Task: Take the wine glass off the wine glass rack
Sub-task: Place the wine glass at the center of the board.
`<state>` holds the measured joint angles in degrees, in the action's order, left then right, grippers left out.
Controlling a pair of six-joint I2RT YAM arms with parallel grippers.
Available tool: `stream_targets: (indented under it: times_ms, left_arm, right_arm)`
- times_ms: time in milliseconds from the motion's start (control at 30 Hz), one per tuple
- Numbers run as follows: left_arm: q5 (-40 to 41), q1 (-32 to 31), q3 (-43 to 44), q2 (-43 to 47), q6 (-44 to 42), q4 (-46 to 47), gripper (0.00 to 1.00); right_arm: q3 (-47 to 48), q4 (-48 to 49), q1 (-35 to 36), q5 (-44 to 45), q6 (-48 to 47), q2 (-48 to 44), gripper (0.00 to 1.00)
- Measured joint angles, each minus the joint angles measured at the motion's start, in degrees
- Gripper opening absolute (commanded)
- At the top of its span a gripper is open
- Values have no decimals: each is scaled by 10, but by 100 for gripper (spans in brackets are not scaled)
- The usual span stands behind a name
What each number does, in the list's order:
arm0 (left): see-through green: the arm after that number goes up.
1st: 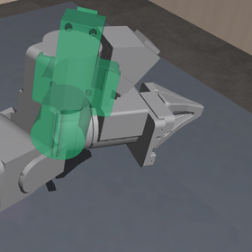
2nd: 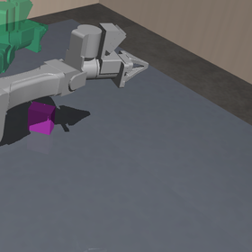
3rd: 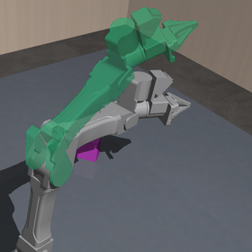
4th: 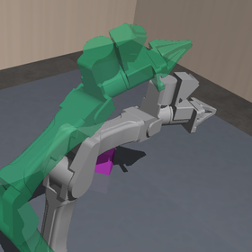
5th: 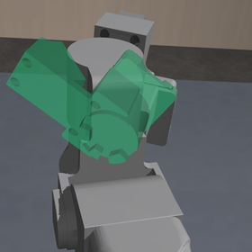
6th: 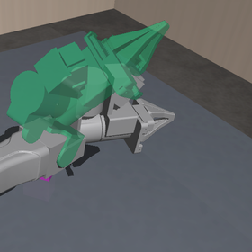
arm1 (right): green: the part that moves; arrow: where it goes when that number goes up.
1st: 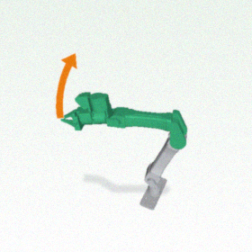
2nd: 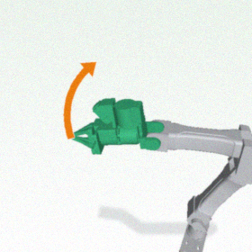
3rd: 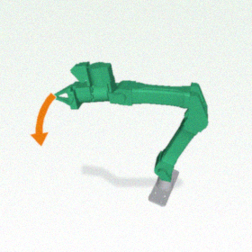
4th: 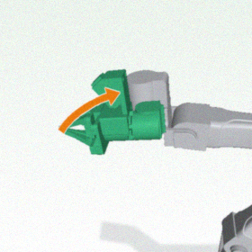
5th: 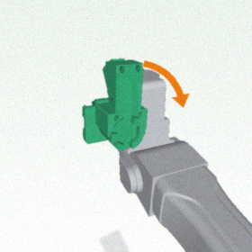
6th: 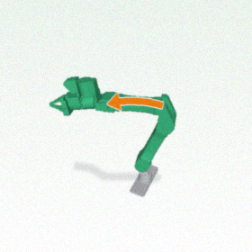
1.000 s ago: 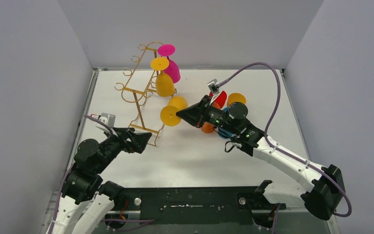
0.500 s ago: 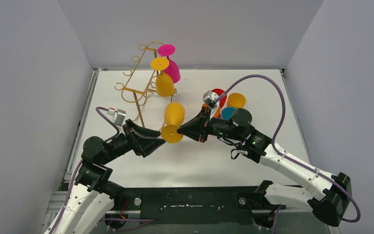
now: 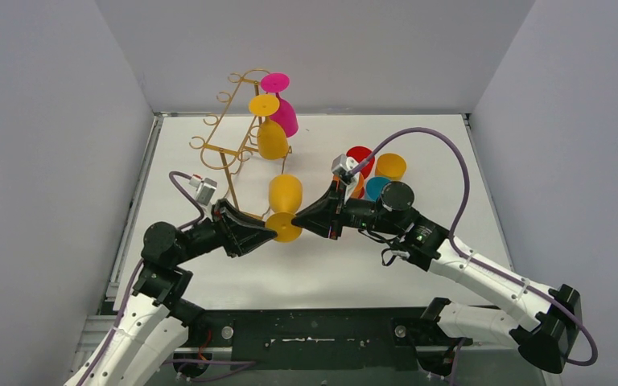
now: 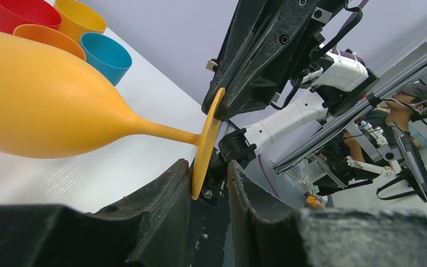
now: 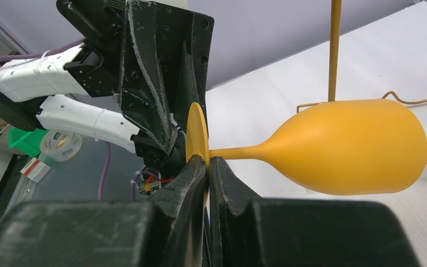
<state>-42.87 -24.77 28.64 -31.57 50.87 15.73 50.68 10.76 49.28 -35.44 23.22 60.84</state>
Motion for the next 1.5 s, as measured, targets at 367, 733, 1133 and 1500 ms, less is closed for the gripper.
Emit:
stream_targets:
  times_ms: [367,733,1133,1500]
  left_arm:
    - [-5,-23,-21,-10,2,17,6]
    - [-5,-34,-24,-5,-16,13,26]
    - [19,-78,-37,-8,-28,19,5]
    - [44,-90,-41,-9,-50,16,0]
  right_arm:
    - [0,0,0,-23,12,5,0]
    - [0,3,0,-32,19,11,0]
    - [0,8,3,-49,22,19,0]
    - [0,10,3,-59,16,23,12]
